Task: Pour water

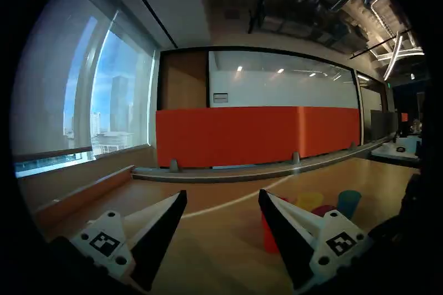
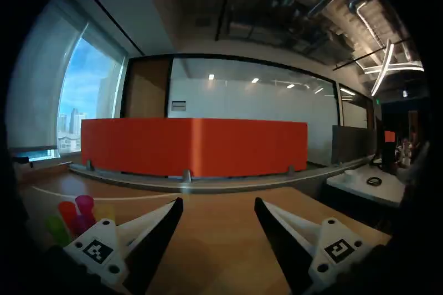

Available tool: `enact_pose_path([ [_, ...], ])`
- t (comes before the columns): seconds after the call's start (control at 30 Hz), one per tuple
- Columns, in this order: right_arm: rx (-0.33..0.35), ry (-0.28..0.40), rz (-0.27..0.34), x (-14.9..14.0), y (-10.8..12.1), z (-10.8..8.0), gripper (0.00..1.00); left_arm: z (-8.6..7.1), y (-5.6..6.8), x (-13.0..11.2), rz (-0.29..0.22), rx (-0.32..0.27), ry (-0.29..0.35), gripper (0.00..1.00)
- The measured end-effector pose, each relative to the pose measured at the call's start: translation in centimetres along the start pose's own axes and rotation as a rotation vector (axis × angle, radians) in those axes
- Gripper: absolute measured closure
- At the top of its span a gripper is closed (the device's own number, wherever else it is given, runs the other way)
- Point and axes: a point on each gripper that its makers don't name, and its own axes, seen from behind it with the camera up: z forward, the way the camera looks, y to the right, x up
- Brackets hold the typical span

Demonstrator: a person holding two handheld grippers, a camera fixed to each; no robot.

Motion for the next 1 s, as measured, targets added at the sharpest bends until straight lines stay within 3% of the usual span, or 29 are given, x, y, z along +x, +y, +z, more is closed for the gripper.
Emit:
enact_pose_path([
  [0.27, -0.012, -0.024, -0.015, 0.0, 0.0, 0.0, 0.0, -0.2, -0.1, -1.4, 0.014, 0.024, 0.005, 0.04],
  [1.0, -0.039, -0.038, -0.028, 0.0, 0.7, -0.4, 0.0, -0.4, 0.8, -4.5, -0.014, 0.032, -0.007, 0.04],
])
